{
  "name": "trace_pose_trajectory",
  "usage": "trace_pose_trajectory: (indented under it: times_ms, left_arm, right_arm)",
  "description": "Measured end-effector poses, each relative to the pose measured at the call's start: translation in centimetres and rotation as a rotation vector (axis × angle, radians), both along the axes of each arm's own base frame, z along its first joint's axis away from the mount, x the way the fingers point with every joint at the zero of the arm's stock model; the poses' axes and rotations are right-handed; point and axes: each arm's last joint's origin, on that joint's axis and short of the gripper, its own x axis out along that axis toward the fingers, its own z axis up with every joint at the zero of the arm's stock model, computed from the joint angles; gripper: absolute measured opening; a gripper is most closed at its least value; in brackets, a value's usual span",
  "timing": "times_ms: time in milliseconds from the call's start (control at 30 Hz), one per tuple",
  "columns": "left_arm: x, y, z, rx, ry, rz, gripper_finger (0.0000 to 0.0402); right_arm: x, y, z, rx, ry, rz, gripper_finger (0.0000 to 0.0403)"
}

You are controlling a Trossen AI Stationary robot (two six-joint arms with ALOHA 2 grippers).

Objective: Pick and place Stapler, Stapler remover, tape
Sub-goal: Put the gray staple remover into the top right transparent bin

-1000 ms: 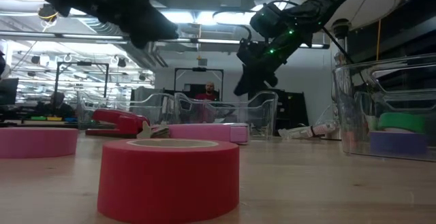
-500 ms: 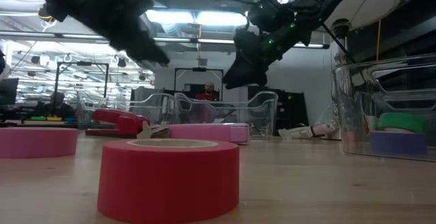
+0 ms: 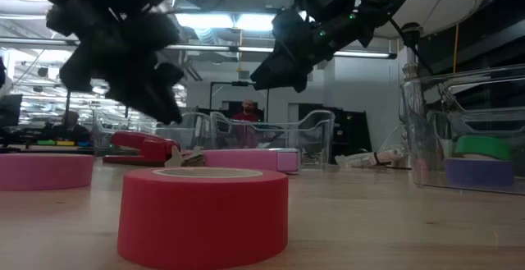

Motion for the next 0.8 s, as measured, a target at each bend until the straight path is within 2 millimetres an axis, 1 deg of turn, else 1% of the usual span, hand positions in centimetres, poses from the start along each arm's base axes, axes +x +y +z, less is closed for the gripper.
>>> trace_pose_trajectory:
  times_ms: [100, 233, 367, 533, 600, 667, 800]
  left_arm:
    - [0.4, 0.0, -1.1, 0.033, 0.049, -0.025, 0.0138]
    - [1.0, 0.0, -1.9, 0.037, 0.051, -0.029, 0.0138]
    - [1.2, -0.1, -2.9, 0.039, 0.097, -0.029, 0.0138]
    - [1.5, -0.1, -3.5, 0.045, 0.102, -0.031, 0.0136]
    - [1.6, -0.1, -3.6, 0.052, 0.105, -0.038, 0.0125]
    - [1.6, -0.1, -3.6, 0.052, 0.103, -0.038, 0.0106]
    - [1.6, 0.0, -3.6, 0.059, 0.103, -0.032, 0.0046]
  right_arm:
    - [0.0, 0.1, 0.0, -0.001, -0.004, 0.004, 0.017]
    - [0.1, 0.1, 0.0, -0.008, -0.004, -0.007, 0.017]
    - [0.1, 0.0, 0.0, -0.019, -0.003, -0.024, 0.017]
    - [0.1, 0.0, 0.1, -0.034, -0.01, -0.016, 0.017]
    - [0.1, 0.0, 0.1, -0.04, -0.01, -0.014, 0.017]
    - [0.1, 0.0, 0.1, -0.041, -0.013, -0.014, 0.017]
    - [0.1, 0.0, 0.2, -0.042, -0.017, -0.014, 0.017]
